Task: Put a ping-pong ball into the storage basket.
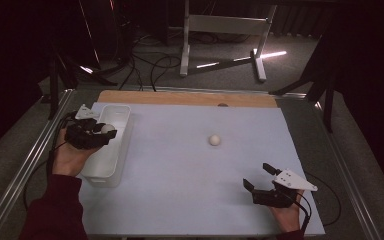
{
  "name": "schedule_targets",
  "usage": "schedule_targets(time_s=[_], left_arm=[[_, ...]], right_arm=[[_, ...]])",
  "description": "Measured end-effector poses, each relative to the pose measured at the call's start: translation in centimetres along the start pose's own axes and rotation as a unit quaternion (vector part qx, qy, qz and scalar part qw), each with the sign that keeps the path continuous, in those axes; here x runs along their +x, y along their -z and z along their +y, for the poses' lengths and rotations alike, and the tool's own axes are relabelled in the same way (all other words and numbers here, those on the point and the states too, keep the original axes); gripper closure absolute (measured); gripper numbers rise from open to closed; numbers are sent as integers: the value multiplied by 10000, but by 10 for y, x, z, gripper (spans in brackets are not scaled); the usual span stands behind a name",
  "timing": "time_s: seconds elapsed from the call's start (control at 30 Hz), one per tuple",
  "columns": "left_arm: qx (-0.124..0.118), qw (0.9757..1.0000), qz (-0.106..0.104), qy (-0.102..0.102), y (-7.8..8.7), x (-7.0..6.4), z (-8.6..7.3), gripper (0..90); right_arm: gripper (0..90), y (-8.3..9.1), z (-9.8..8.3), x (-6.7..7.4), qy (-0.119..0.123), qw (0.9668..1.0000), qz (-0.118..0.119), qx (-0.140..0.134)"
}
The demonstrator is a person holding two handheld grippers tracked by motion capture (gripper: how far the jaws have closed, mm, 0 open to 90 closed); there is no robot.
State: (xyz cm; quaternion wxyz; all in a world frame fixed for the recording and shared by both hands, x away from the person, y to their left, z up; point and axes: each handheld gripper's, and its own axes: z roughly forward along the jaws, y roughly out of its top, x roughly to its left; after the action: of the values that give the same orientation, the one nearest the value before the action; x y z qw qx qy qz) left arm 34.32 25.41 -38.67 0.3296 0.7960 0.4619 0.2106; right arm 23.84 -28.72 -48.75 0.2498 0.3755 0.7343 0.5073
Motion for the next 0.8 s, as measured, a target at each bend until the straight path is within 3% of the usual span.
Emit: schedule_targets(time_s=[0.53, 0.57, 0.6, 0.7, 0.8], left_arm=[[128, 9998, 99, 99, -4, 3, -3, 490], [198, 9994, 257, 131, -6, 2, -1, 304], [244, 9990, 357, 143, -8, 1, -1, 180], [222, 9990, 284, 247, -9, 2, 0, 37], [160, 9993, 237, 255, -8, 1, 0, 6]], right_arm=[[81, 0, 0, 0, 7, 10000, -2, 8], [81, 0, 0, 0, 3, 10000, -4, 8], [81, 0, 0, 0, 4, 10000, -7, 9], [81, 0, 0, 0, 5, 10000, -7, 6], [81, 0, 0, 1, 7, 10000, -10, 15]])
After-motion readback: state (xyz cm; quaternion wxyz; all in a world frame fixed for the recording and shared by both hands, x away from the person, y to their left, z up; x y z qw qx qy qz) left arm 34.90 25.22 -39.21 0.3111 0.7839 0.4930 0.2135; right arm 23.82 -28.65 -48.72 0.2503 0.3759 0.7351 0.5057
